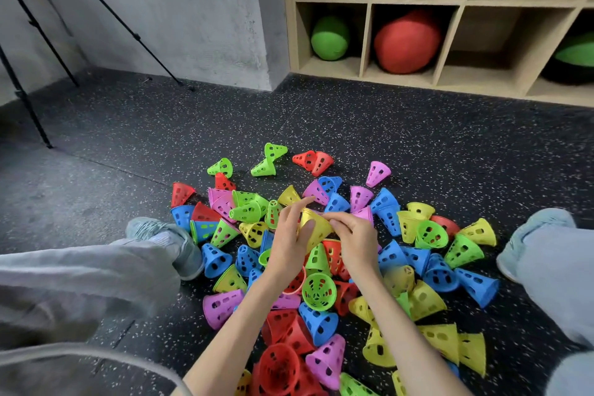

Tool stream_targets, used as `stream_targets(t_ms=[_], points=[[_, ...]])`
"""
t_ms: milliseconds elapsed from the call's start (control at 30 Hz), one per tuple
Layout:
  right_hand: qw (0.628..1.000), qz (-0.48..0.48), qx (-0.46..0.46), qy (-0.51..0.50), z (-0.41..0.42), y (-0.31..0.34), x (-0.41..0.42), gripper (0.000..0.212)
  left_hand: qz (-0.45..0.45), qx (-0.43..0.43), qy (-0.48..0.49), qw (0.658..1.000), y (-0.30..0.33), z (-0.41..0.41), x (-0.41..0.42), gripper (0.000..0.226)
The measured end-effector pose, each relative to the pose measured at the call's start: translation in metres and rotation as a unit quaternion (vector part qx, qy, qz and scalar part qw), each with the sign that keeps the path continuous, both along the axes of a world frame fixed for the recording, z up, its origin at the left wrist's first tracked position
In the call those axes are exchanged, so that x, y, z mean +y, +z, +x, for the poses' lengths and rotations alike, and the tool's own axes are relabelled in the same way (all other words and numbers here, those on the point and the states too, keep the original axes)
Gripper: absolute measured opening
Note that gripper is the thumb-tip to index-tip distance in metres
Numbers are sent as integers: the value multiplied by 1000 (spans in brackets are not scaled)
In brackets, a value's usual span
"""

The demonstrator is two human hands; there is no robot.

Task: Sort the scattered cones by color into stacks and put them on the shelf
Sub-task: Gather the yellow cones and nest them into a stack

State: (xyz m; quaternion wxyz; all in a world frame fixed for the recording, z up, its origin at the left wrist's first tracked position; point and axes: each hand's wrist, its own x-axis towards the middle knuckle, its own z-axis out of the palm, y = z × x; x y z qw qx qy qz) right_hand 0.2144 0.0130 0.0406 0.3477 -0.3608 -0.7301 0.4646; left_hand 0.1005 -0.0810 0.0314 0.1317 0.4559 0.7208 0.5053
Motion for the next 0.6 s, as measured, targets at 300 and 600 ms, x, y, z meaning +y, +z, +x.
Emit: stream_targets(t_ms=[300, 600], points=[[993, 10, -50, 109, 2, 40, 44, 26, -25, -47, -3, 999, 24, -8, 25, 28], [983, 39, -104, 147, 12, 77, 138, 33, -6, -104, -58, 993, 42, -25, 111, 26]])
